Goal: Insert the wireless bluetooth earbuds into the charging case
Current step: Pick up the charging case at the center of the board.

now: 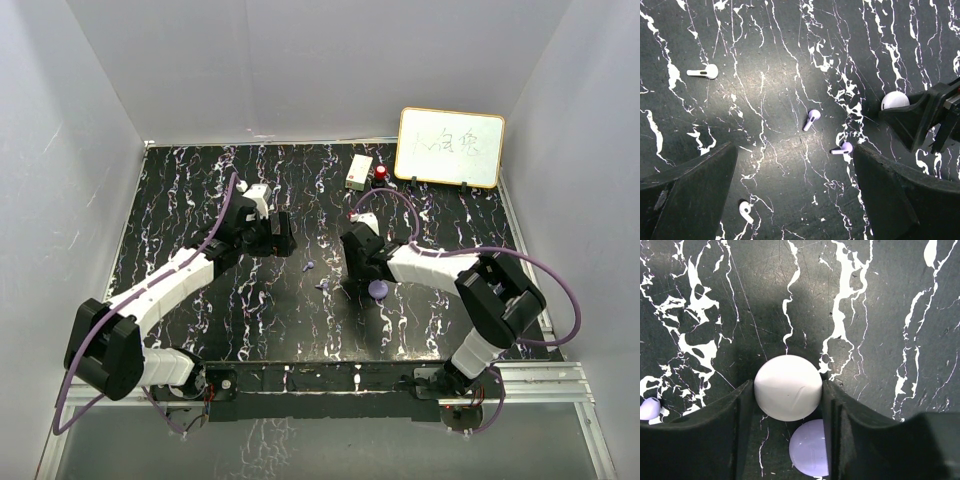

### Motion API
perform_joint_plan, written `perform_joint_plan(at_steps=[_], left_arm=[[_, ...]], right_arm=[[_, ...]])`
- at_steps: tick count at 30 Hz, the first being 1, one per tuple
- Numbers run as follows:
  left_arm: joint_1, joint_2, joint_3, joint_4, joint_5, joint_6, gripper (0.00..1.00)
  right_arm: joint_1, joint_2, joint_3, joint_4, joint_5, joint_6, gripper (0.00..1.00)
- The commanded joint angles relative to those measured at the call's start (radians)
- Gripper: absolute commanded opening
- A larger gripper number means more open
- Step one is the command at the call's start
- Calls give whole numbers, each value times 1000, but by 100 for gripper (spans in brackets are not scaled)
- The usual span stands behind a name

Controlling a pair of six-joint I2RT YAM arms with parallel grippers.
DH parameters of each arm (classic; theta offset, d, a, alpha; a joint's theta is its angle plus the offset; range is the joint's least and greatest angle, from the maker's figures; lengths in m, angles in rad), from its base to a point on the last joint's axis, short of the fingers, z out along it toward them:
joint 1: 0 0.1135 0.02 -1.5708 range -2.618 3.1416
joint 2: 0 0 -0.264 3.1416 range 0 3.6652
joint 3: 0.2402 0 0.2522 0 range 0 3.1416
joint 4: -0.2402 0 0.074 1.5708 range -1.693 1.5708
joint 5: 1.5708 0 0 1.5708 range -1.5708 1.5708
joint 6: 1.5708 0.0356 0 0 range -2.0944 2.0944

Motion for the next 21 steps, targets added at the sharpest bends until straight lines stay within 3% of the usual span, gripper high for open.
perform_joint_plan(at_steps=[1, 8, 14, 21], left_arm=[[-3, -56, -5, -3, 61, -11, 99], [16, -48, 0, 42, 236, -58, 99], [68, -73, -75, 195, 387, -171, 97], [142, -72, -158, 400, 545, -330, 87]], right_arm=[[1, -38, -16, 4, 12, -24, 37], [2, -154, 38, 144, -96, -160, 33], [2, -191, 81, 254, -288, -248, 29], [5, -248, 52, 355, -402, -322, 26]])
